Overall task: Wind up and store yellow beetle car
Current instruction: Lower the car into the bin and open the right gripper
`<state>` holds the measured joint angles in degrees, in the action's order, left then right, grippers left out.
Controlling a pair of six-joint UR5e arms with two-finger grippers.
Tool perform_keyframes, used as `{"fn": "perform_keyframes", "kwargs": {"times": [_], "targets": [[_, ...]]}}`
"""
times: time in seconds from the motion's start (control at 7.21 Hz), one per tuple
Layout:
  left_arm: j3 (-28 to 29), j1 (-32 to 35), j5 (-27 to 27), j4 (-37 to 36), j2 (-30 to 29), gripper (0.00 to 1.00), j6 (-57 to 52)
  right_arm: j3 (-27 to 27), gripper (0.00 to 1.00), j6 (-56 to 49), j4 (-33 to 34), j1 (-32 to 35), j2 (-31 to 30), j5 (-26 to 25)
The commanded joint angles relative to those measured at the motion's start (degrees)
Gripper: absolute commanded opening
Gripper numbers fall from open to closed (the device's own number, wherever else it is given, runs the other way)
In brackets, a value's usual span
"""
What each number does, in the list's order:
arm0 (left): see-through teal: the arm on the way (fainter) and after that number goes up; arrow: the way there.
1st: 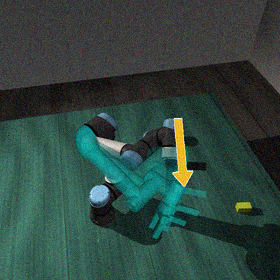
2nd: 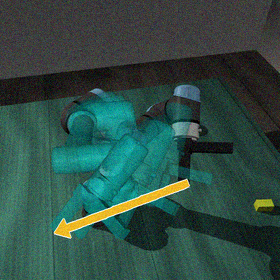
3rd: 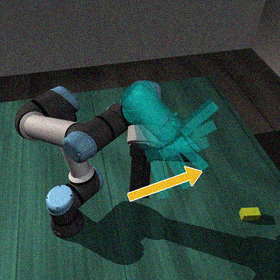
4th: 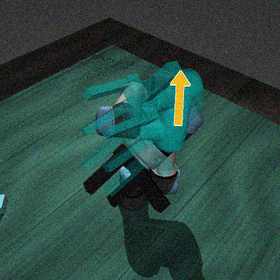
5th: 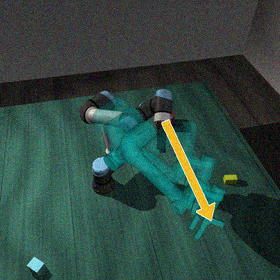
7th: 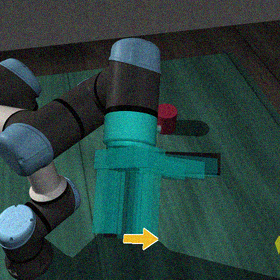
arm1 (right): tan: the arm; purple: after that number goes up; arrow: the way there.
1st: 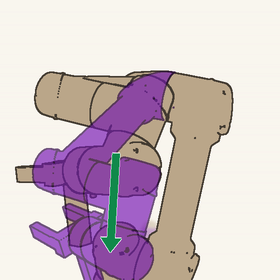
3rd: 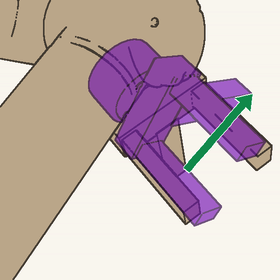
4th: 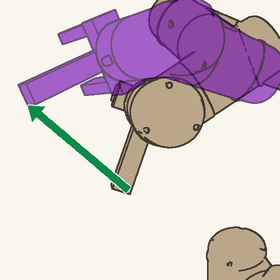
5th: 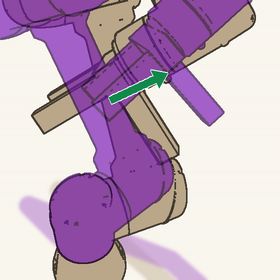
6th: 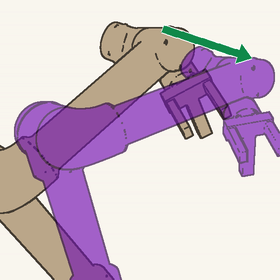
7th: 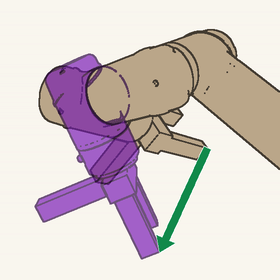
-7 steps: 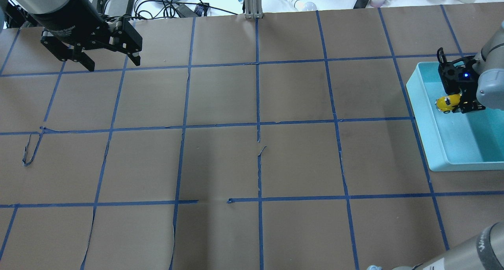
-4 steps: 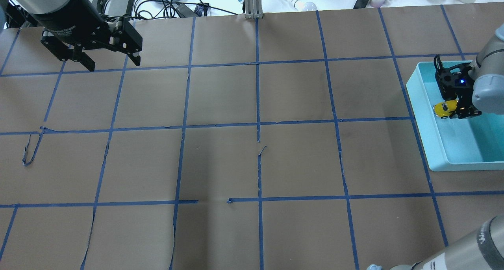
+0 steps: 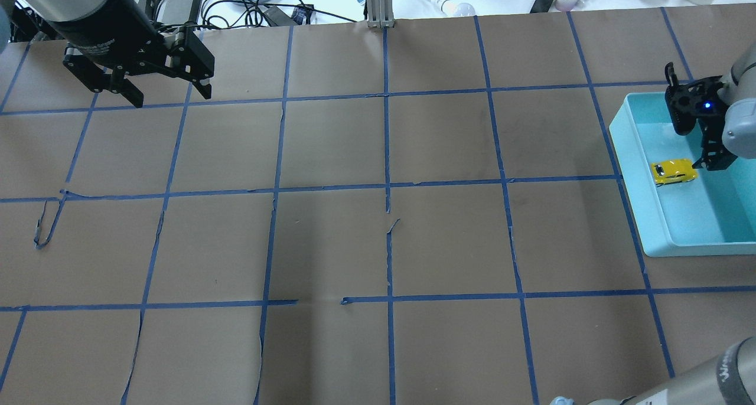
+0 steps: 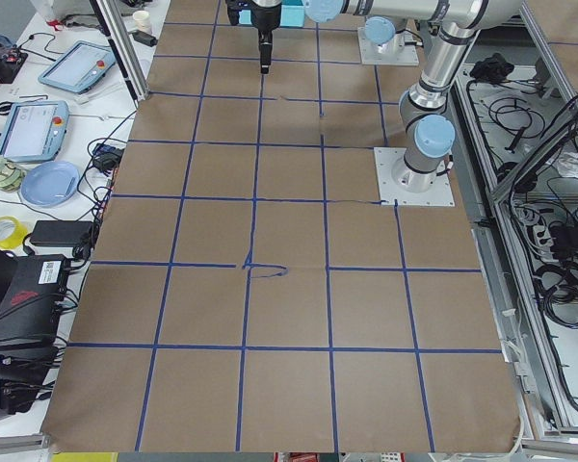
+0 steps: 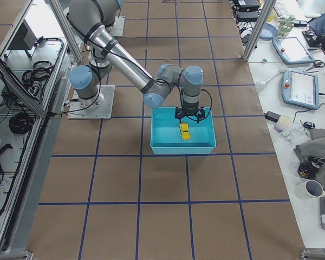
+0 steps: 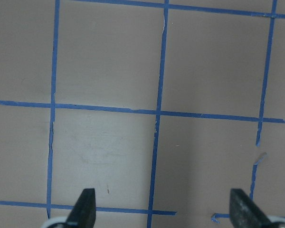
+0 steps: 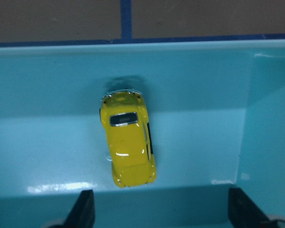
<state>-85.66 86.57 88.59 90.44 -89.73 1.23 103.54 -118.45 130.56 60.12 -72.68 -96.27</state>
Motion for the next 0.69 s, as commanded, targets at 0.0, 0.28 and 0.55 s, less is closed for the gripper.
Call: {"fn": "perform_keyframes", "kwargs": {"times": [0.0, 0.28, 0.55], "targets": [[0.0, 0.0, 0.0, 0.0, 0.0, 1.00, -0.2, -4.2, 0.98, 4.0, -5.5, 0.5, -6.3, 0.0], [0.0, 0.0, 0.1, 0.0, 0.3, 1.00, -0.1, -9.2, 0.99, 18.2, -16.3, 4.9, -8.3, -0.1], [-0.5, 0.0, 0.1, -0.1, -0.1, 1.00, 0.0, -15.3, 1.00, 42.0, -29.2, 9.7, -9.6, 2.6]]}}
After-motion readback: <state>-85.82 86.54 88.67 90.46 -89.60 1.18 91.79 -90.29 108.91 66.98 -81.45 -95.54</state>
